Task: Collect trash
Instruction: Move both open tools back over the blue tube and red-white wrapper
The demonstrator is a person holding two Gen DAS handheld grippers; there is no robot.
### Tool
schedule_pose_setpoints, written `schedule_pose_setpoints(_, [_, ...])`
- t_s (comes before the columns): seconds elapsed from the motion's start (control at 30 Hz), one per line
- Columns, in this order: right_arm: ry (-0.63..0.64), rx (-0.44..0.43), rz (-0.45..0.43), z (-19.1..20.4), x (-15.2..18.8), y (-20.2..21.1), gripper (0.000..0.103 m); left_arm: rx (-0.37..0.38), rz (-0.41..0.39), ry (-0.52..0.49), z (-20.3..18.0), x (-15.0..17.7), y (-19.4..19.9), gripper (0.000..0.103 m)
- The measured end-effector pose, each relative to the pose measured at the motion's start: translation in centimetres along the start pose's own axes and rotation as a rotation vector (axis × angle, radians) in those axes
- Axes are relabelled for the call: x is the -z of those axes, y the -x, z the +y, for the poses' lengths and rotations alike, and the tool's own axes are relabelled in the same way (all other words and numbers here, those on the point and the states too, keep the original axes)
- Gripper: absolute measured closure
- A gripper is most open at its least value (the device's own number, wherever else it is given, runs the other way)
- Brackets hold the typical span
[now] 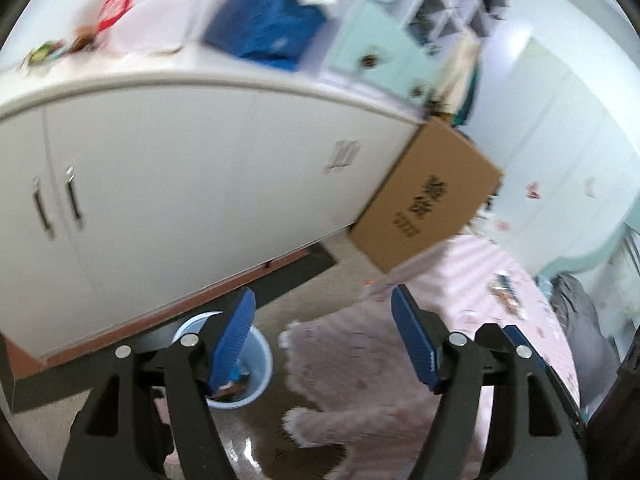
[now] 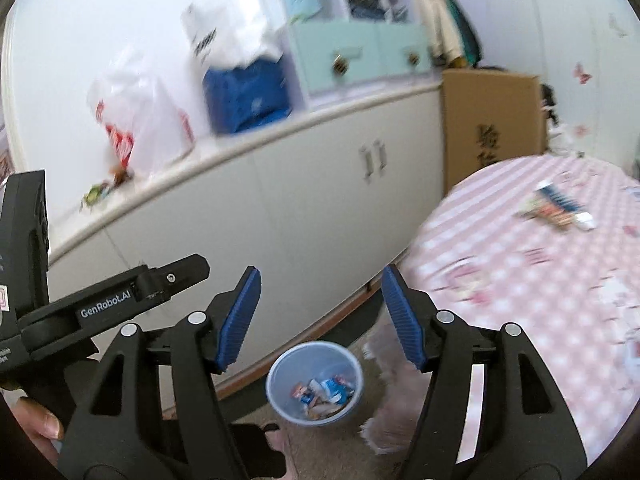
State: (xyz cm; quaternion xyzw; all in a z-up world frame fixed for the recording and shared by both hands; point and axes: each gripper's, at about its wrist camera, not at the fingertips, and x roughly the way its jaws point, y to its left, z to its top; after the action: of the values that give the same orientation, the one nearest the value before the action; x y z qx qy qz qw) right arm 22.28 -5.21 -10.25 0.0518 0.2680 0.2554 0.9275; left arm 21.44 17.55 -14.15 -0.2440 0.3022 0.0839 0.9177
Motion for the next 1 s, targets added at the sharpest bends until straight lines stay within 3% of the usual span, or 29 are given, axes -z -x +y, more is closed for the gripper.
schedule_pose_setpoints(0.17, [-0.006,0.095,-0.077,-3.8,-1.2,5.0,0.037,0.074,-0.044,-0.111,-7.0,0.9,2.1,0.028])
schedule_pose_setpoints(0.37, [-0.052,0.164,-0.108,-8.4,-1.7,8.5,0.036,0.094,-0.075,-0.259,-14.5,2.5,2.8,0.024])
schedule_pose_setpoints(0.63, [-0.096,0.212,-0.106,-13.2,-1.5,10.3,0.036,0.081,-0.040,-0.356,-19.8,3.8,0.7,0.024])
schedule_pose_setpoints(1.0, [-0.140,0.225,-0.045,-18.3,-1.7,8.9,0.036,0.056,0.035,-0.423,-23.9,4.1,-3.8,0.024])
